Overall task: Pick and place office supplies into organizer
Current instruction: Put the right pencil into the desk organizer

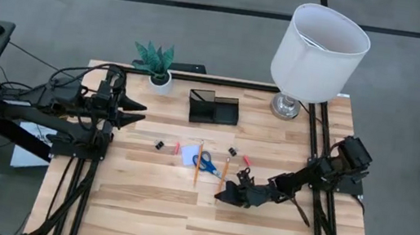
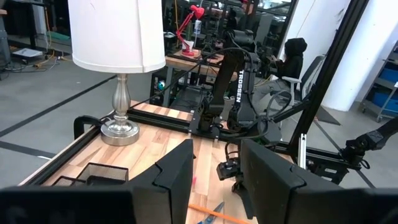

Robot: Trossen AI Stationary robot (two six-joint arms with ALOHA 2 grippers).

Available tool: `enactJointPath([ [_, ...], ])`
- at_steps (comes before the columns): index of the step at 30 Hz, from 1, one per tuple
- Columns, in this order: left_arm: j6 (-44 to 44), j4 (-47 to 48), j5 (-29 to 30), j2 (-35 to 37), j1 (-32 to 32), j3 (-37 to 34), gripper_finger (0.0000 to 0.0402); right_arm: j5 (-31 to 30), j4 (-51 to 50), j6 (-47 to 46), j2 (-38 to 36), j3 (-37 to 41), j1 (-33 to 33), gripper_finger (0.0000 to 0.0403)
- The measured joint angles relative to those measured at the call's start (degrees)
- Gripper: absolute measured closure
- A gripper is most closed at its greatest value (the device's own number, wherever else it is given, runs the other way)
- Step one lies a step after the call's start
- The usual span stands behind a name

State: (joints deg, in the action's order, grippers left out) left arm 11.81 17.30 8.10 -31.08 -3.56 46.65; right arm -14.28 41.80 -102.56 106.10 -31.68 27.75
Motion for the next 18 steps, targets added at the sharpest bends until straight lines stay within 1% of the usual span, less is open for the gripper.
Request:
enactJointPath([
  [18, 0.0, 0.0, 0.0, 0.0, 0.0, 0.0, 0.0276, 2.0, -0.7, -0.8, -0.1, 0.1, -0.5, 0.0203],
])
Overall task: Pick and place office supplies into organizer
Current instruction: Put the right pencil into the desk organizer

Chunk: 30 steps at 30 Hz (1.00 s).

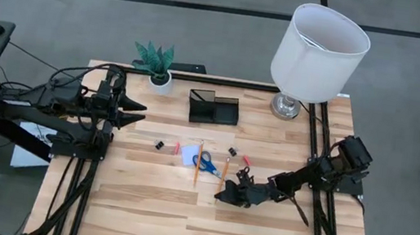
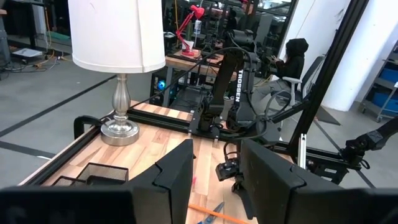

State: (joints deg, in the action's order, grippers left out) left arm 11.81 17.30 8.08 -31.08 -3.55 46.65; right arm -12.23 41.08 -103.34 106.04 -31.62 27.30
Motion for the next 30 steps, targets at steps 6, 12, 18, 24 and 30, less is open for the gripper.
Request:
enactJointPath([
  [6, 0.7, 0.0, 0.0, 0.0, 0.0, 0.0, 0.0276, 0.4, 0.0, -0.2, 0.0, 0.0, -0.3, 0.0203],
  [12, 0.9, 0.0, 0.0, 0.0, 0.0, 0.0, 0.0276, 0.4, 0.0, -0.2, 0.0, 0.0, -0.2, 0.0203],
  [18, 1.0, -0.1, 0.0, 0.0, 0.0, 0.0, 0.0276, 1.3, -4.8, -0.2, -3.3, 0.2, 0.0, 0.0203],
  [24, 1.1, -0.2, 0.0, 0.0, 0.0, 0.0, 0.0276, 0.8, -22.3, -1.6, -12.5, 0.7, 1.1, 0.0203],
  [30, 1.1, -0.1, 0.0, 0.0, 0.0, 0.0, 0.0276, -4.2, -26.2, -1.1, -17.0, 0.5, 1.8, 0.0203],
])
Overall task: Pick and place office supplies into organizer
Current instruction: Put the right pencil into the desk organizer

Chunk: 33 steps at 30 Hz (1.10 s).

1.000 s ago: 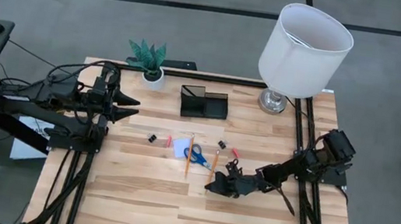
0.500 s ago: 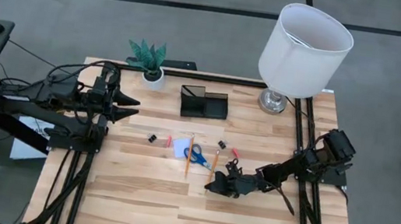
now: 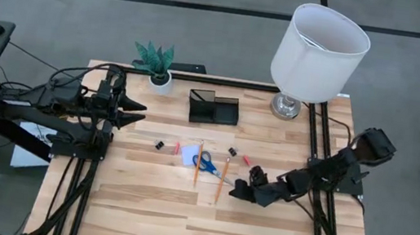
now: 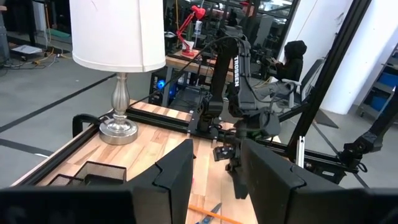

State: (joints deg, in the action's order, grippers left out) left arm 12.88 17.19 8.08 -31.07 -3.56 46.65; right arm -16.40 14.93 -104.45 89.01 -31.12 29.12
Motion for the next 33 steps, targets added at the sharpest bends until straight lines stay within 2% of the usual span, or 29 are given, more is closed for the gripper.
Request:
enactJointPath([
  [6, 0.0, 0.0, 0.0, 0.0, 0.0, 0.0, 0.0276, -0.3, -0.1, 3.9, 0.4, -2.3, -0.7, 0.0203],
  [13, 0.0, -0.2, 0.0, 0.0, 0.0, 0.0, 0.0276, -6.0, -2.2, 23.9, 0.2, -7.3, -1.5, 0.0206],
  [16, 0.0, -0.4, 0.0, 0.0, 0.0, 0.0, 0.0276, -4.7, -9.7, 34.1, 0.2, -11.5, -1.6, 0.0217],
  [20, 0.0, -0.4, 0.0, 0.0, 0.0, 0.0, 0.0276, -3.5, -24.6, 50.0, 0.3, -19.8, -0.8, 0.0238],
  [27, 0.0, -0.4, 0.0, 0.0, 0.0, 0.0, 0.0276, -4.6, -47.6, 70.4, 0.3, -36.2, -0.9, 0.0276],
  [33, -0.1, -0.4, 0.0, 0.0, 0.0, 0.0, 0.0276, -1.7, -54.9, 86.7, 0.3, -45.3, -2.8, 0.0286],
])
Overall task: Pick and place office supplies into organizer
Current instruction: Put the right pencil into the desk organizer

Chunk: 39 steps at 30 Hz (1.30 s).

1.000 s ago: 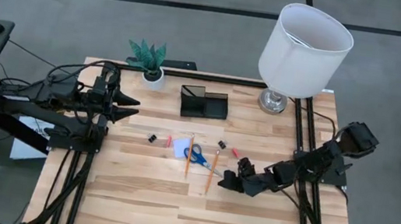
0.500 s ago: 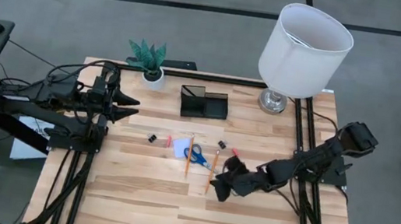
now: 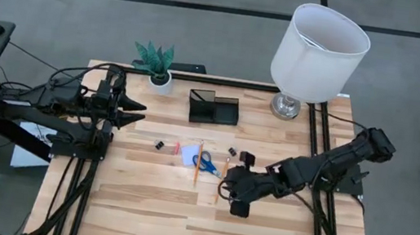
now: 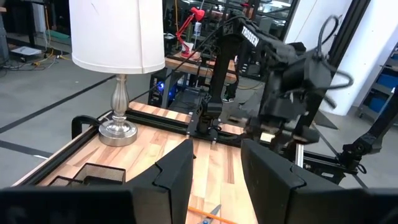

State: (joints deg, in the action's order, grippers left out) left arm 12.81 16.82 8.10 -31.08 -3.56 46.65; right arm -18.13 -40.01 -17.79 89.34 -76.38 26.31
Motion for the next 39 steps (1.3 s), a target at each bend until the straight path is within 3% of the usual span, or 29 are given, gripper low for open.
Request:
enactJointPath([
  [7, -1.4, 0.0, 0.0, 0.0, 0.0, 0.0, 0.0276, 0.0, -1.2, 26.1, 0.0, -3.0, -3.3, 0.0288],
  [12, -1.1, 0.0, 0.0, 0.0, 0.0, 0.0, 0.0276, 0.0, -3.2, 36.1, 0.0, -3.0, -6.1, 0.0301],
  [24, -1.0, 0.0, 0.0, 0.0, 0.0, 0.0, 0.0276, 1.9, -11.3, 48.9, 0.0, -3.0, -10.8, 0.0312],
  [28, -1.0, 0.1, 0.0, 0.0, 0.0, 0.0, 0.0276, 5.4, -12.7, 52.2, 1.3, -2.9, -10.5, 0.0312],
  [39, -1.0, 0.3, 0.0, 0.0, 0.0, 0.0, 0.0276, 3.7, -21.7, 59.1, 13.2, -6.5, -7.6, 0.0312],
])
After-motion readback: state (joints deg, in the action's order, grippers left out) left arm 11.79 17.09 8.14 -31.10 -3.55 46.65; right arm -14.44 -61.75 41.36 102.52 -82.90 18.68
